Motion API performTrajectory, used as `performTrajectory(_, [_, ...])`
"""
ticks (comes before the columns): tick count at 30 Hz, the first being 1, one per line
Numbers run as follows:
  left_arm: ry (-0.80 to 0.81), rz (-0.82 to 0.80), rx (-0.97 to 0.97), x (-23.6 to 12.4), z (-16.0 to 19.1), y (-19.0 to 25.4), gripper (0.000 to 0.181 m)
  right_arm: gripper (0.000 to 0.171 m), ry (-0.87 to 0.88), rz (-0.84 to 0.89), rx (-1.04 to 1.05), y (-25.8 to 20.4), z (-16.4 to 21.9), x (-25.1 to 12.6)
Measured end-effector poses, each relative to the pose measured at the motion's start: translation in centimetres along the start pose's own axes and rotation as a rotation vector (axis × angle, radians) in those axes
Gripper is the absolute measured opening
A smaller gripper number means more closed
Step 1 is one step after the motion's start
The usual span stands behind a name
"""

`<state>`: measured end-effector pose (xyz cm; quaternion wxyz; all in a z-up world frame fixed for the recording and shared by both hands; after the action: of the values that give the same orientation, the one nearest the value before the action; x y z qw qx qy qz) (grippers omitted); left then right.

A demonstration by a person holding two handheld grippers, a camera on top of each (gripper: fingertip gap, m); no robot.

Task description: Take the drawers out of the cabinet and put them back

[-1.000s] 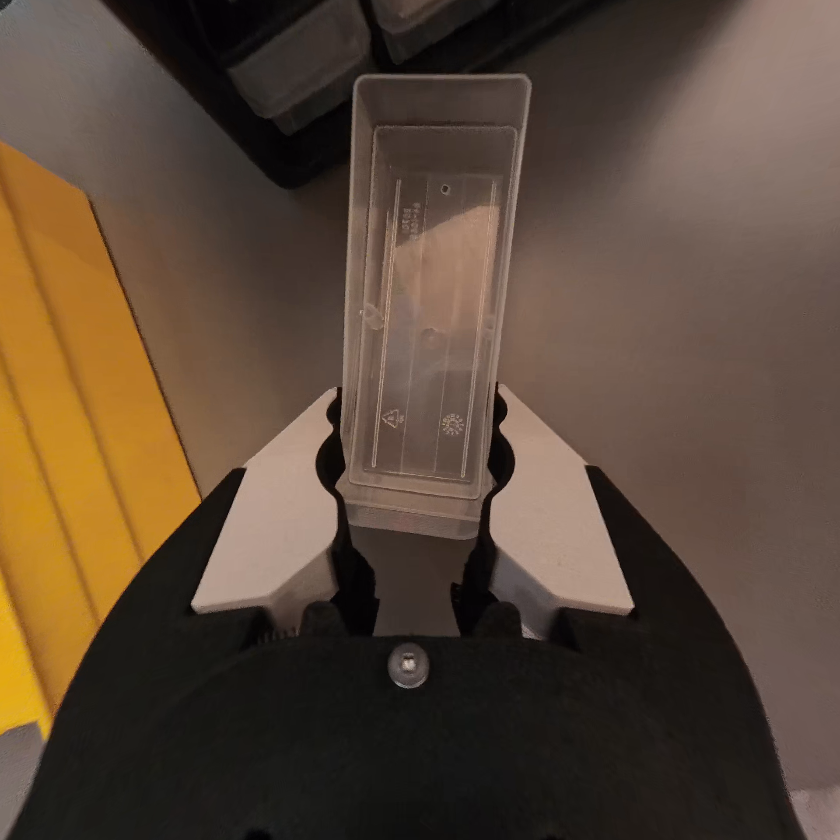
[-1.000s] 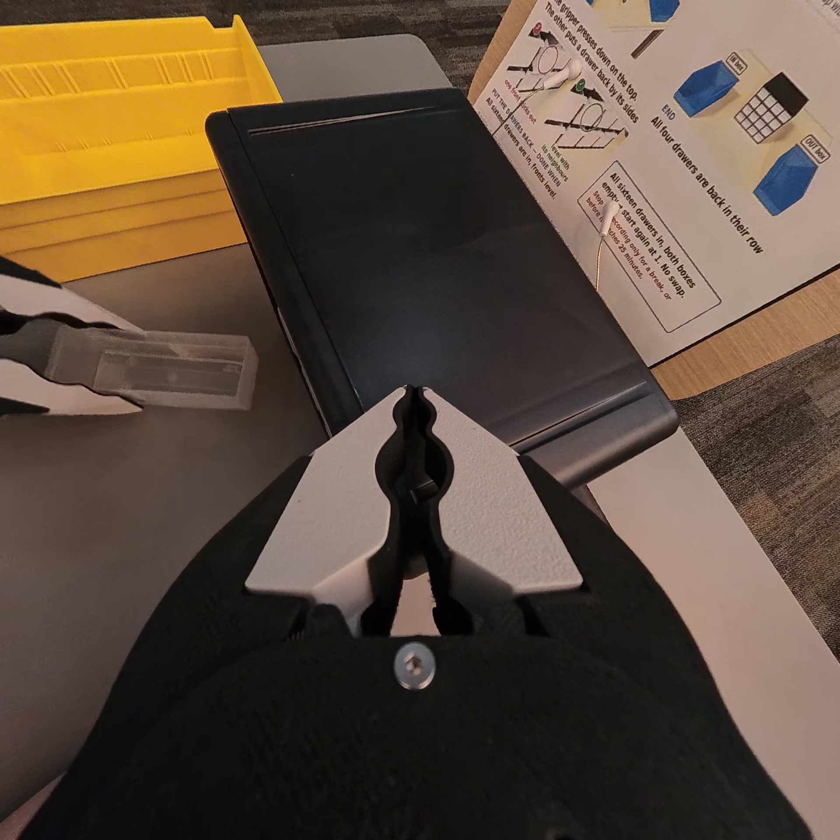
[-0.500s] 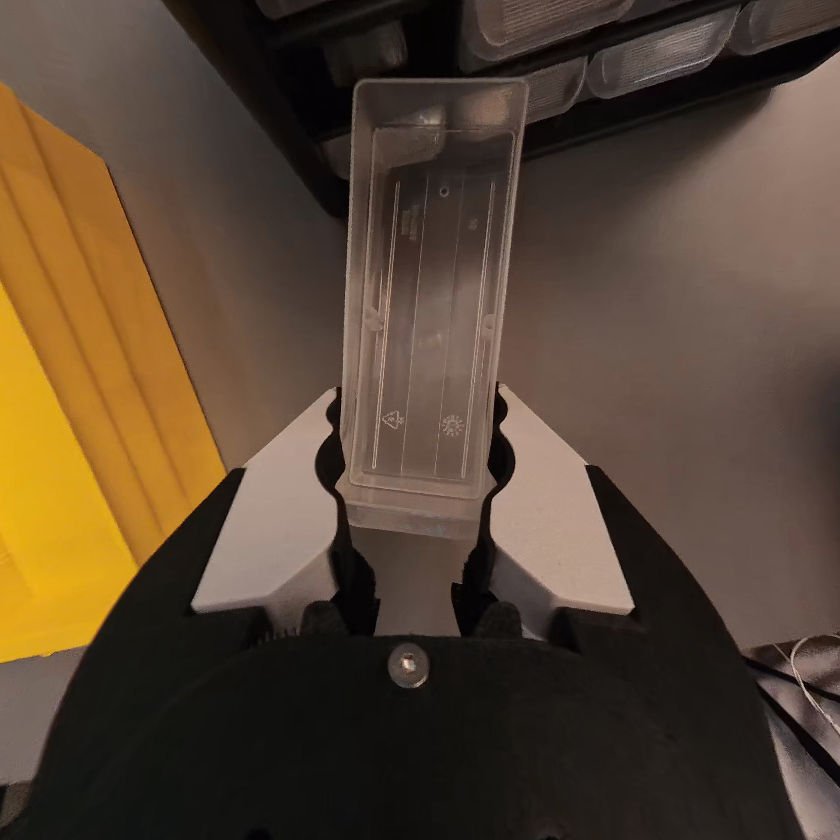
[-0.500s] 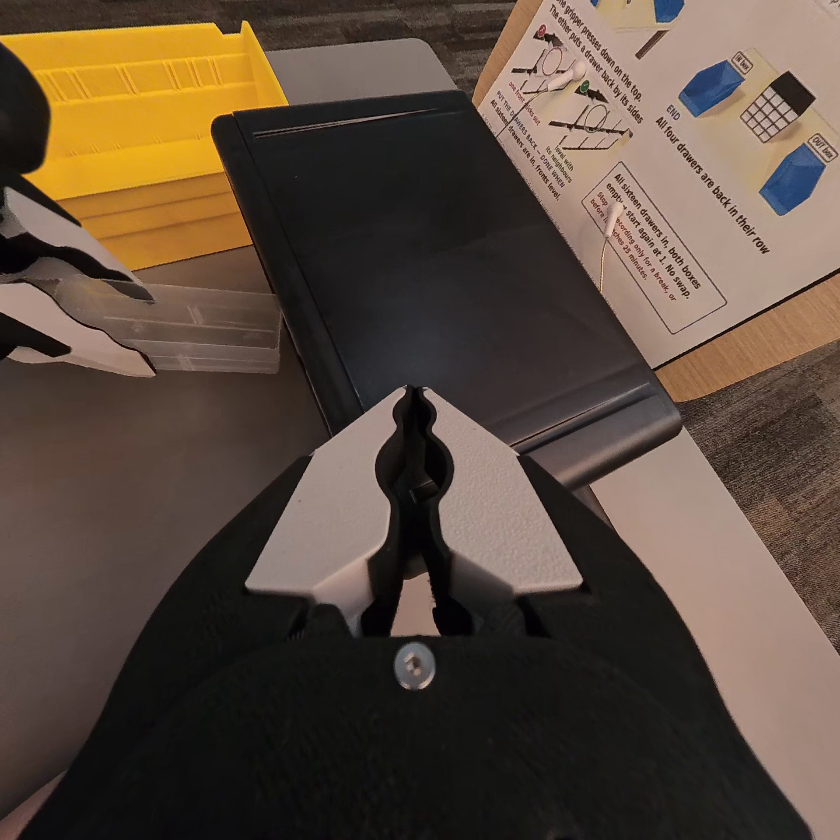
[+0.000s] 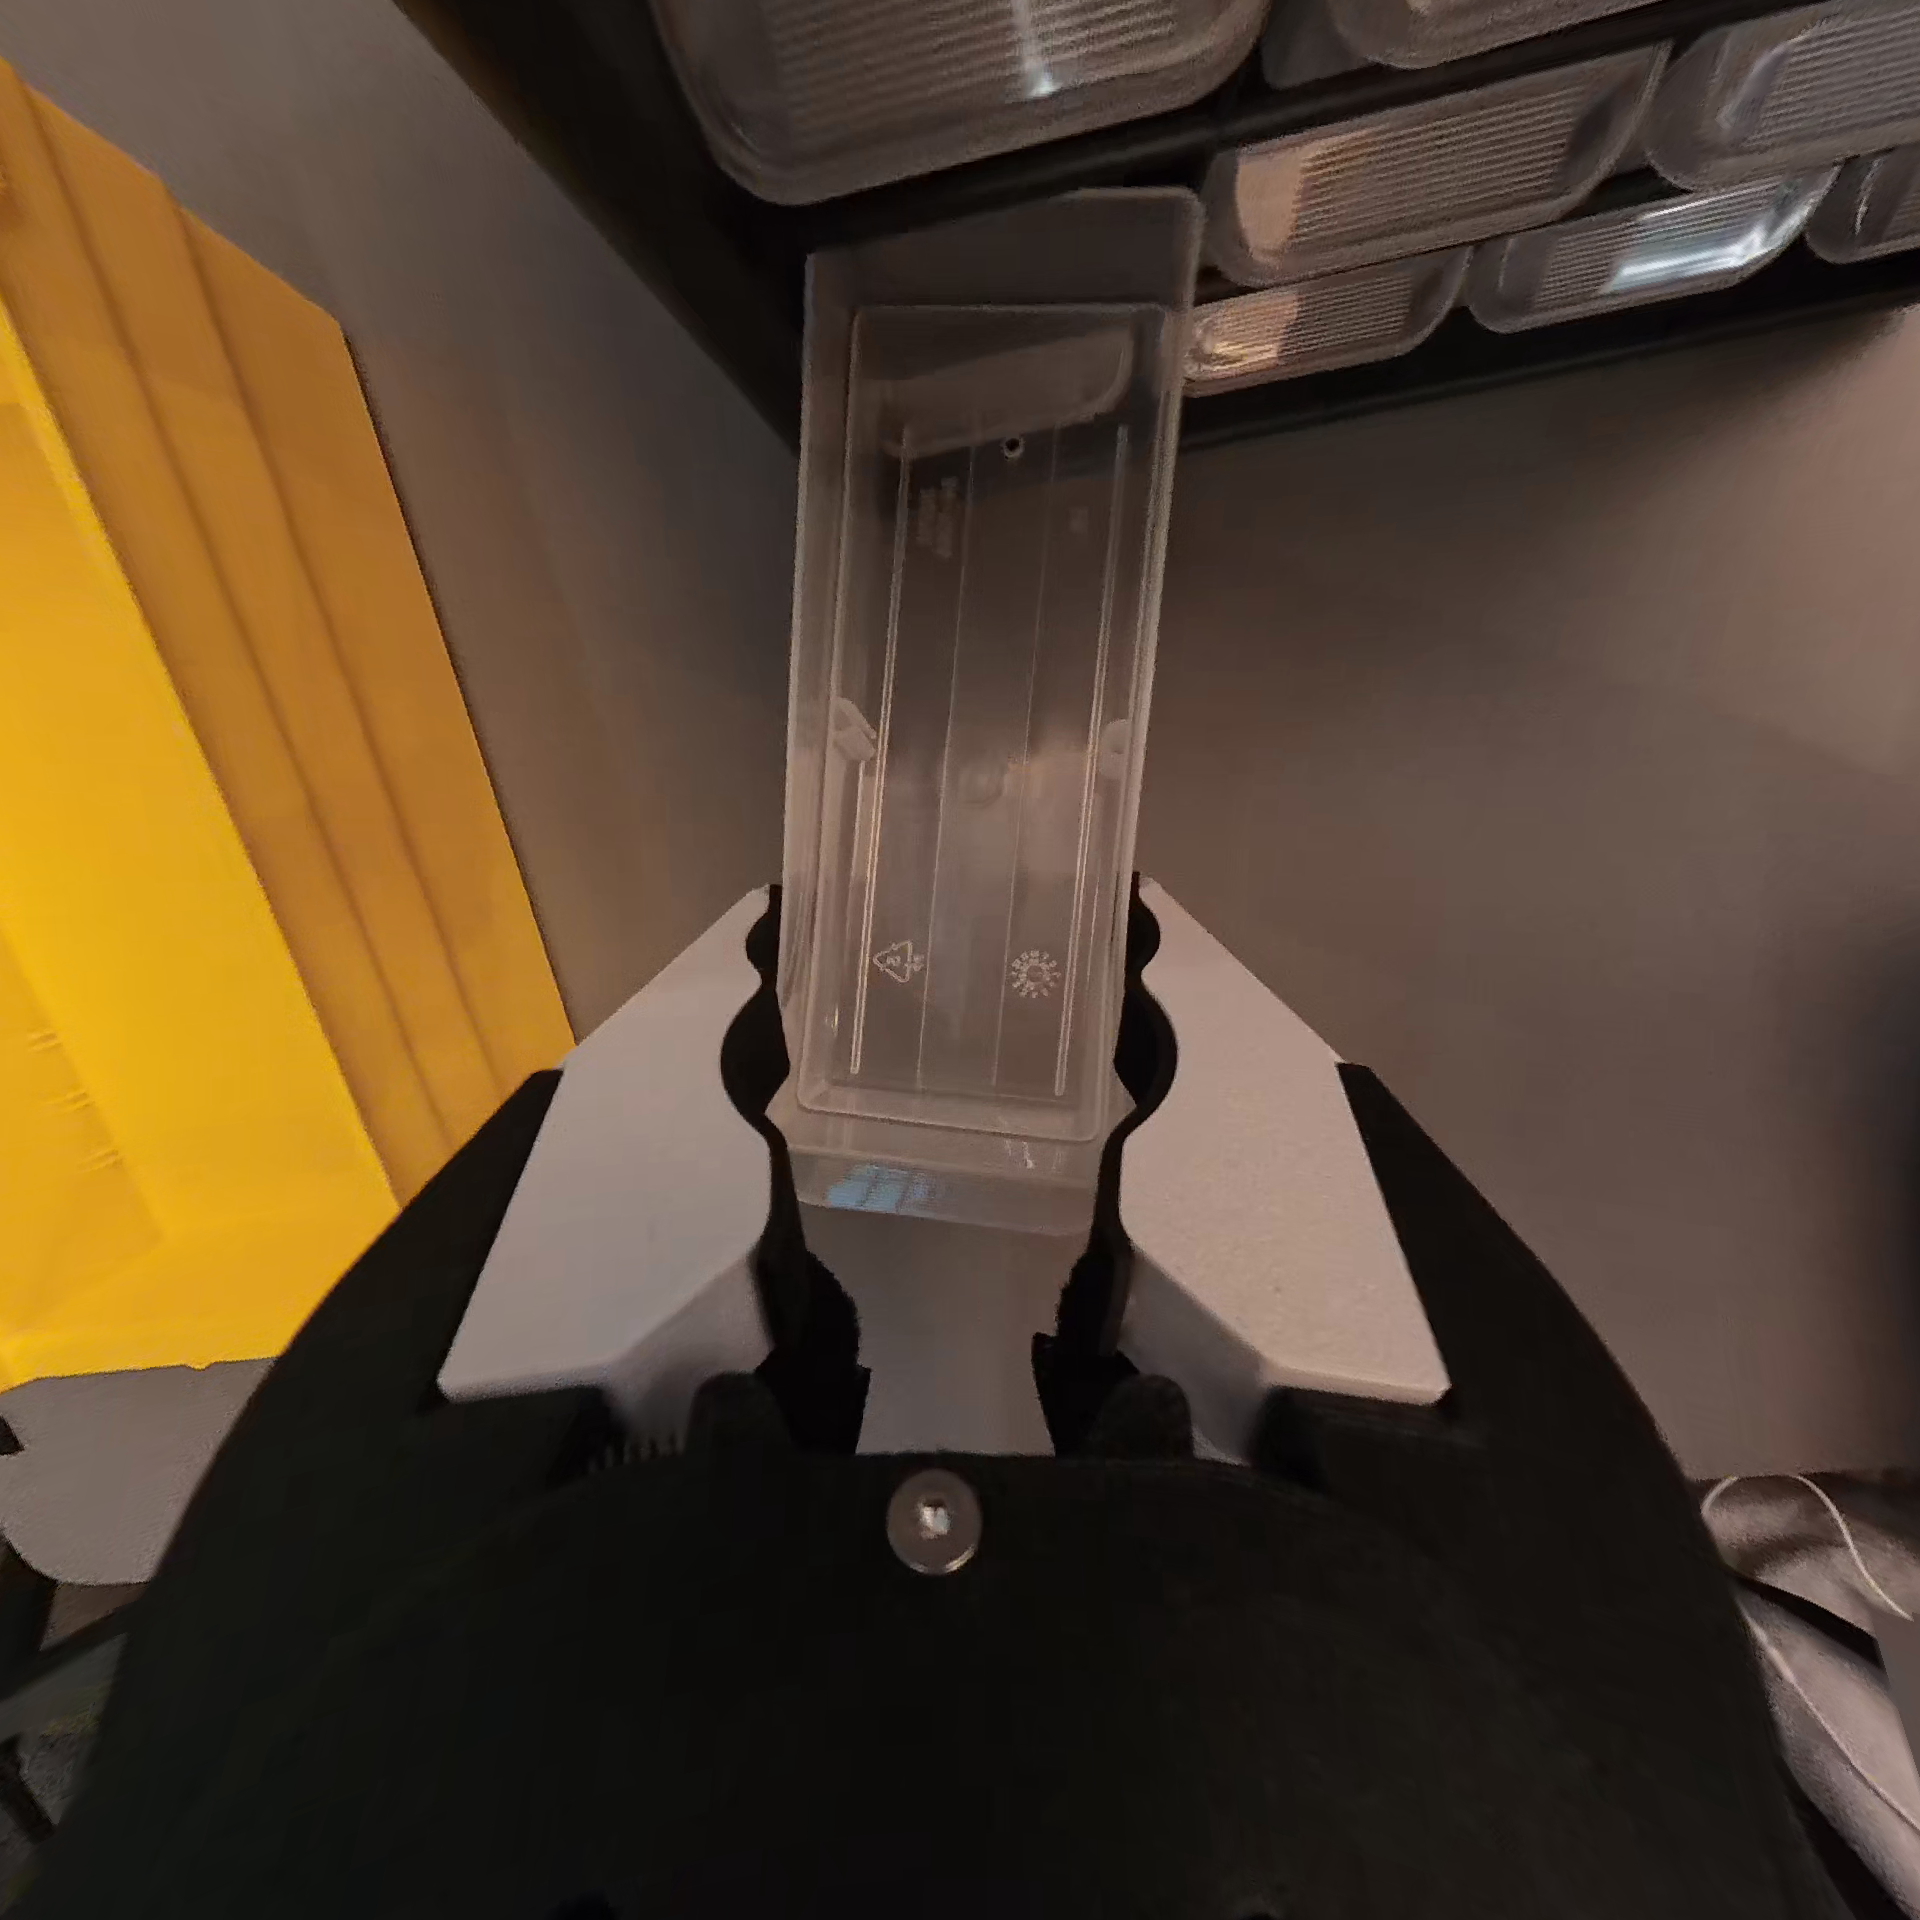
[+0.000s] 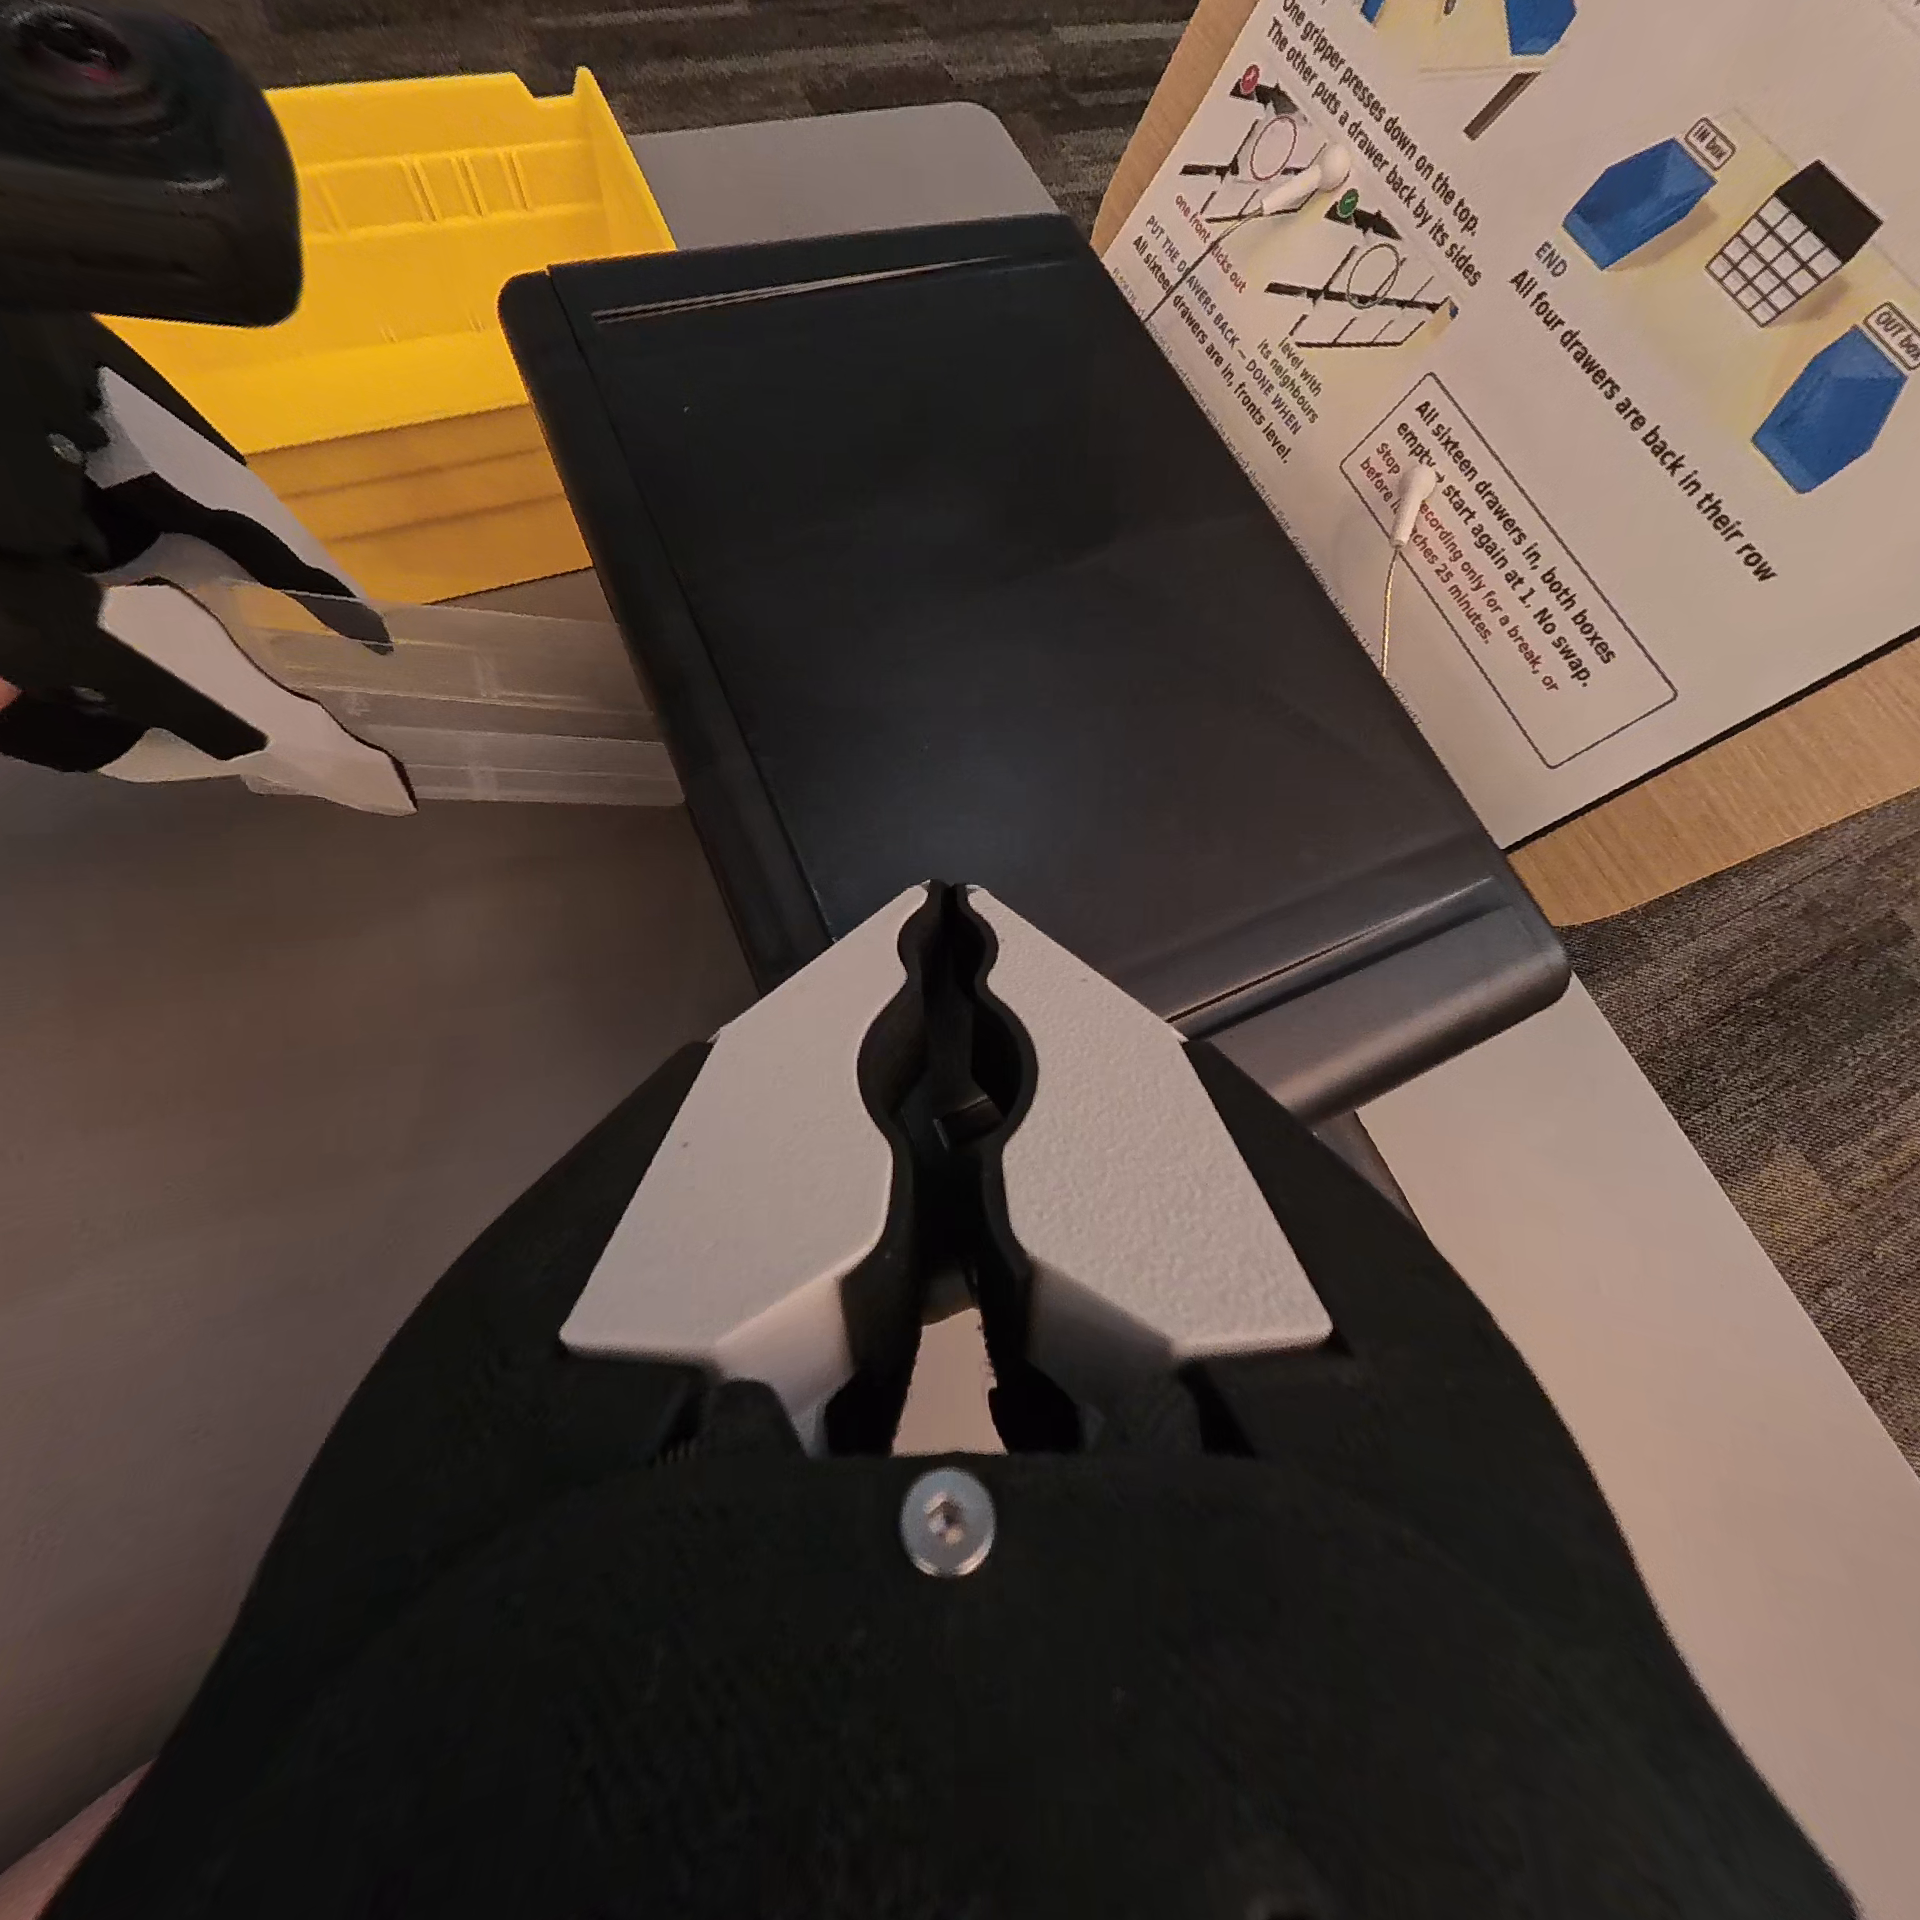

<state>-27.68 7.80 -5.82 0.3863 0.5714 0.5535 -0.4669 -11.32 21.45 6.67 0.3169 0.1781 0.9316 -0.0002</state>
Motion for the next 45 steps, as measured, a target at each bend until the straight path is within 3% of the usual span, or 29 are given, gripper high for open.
performTrajectory(1, [-0.004,0.007,-0.005,0.1,-0.1,0.1,0.062,0.0,0.0,0.0,0.0,0.0,0.0,0.0])
performTrajectory(11, [0.037,-0.045,-0.075,0.5,-1.1,0.4,0.063,0.0,-0.001,0.002,-0.001,0.0,0.0,0.0])
performTrajectory(24, [0.121,-0.112,-0.04,4.0,-4.1,1.3,0.065,0.0,0.001,-0.001,0.009,0.0,-0.1,0.1])
performTrajectory(29, [0.268,-0.014,-0.032,3.6,-4.8,2.1,0.08,0.0,0.004,-0.006,0.012,0.0,-0.1,0.1])
performTrajectory(34, [0.478,0.003,0.028,-0.1,-3.4,1.5,0.093,0.0,0.011,-0.021,0.021,0.0,-0.1,0.1])
performTrajectory(39, [0.627,-0.144,0.191,-2.5,-1.3,0.5,0.073,0.0,0.009,-0.014,0.018,0.0,-0.1,0.1])
performTrajectory(42, [0.635,-0.09,0.2,-1.6,0.3,1.9,0.062,0.0,0.008,-0.007,0.015,0.0,0.0,0.1])
performTrajectory(45, [0.653,-0.066,0.174,-0.5,1.4,2.6,0.035,0.0,0.008,-0.006,0.016,0.0,-0.1,0.1])
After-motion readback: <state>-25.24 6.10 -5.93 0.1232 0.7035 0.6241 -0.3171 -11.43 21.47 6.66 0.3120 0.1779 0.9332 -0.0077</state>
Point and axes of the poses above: each gripper's, where its closed fingertips meet, x out along the fingers, z out of its underside, y = z × x across the jaws, the point moved 1 cm from there along -x, back along the fingers, and after that the axes turned 1 degree about x, right-handed, at the moved point
